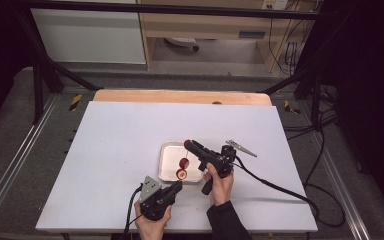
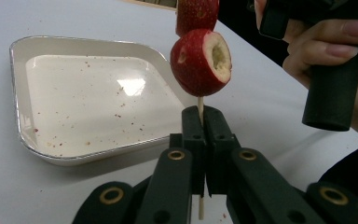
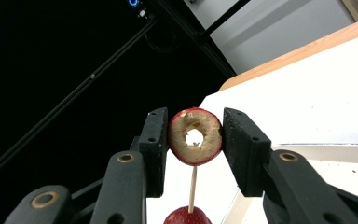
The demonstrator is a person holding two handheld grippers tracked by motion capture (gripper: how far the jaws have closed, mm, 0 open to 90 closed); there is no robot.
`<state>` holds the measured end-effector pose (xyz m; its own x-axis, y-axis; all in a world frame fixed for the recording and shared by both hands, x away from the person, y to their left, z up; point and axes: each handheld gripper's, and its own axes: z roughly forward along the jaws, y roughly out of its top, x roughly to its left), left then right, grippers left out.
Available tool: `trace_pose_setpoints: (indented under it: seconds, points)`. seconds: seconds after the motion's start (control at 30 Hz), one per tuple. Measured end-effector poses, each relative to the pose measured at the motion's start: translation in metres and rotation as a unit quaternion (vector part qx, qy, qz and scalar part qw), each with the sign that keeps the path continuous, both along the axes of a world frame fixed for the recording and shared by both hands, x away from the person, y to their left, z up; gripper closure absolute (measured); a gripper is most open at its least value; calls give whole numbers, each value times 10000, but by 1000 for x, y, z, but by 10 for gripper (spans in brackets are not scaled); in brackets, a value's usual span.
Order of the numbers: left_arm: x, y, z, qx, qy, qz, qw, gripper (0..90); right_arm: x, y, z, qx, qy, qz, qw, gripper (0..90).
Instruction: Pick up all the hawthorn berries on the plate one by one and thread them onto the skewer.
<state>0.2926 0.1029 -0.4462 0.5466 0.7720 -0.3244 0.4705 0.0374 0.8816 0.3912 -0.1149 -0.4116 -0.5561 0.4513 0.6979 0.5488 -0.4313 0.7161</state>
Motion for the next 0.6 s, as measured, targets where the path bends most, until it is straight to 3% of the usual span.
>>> trace_pose_setpoints:
  seconds: [0.2, 0.43, 0.6]
  points:
    - [2, 0, -1, -104, 129, 29, 9999, 884, -3, 2, -2, -45, -3, 10, 10000, 622]
    - [0, 1, 2, -195, -12, 67, 9998, 885, -4, 1, -2, -165, 10, 112, 9998, 623]
    - [4, 1, 3, -117, 46, 68, 9999, 885, -7, 3, -6, -313, 11, 185, 9993, 623]
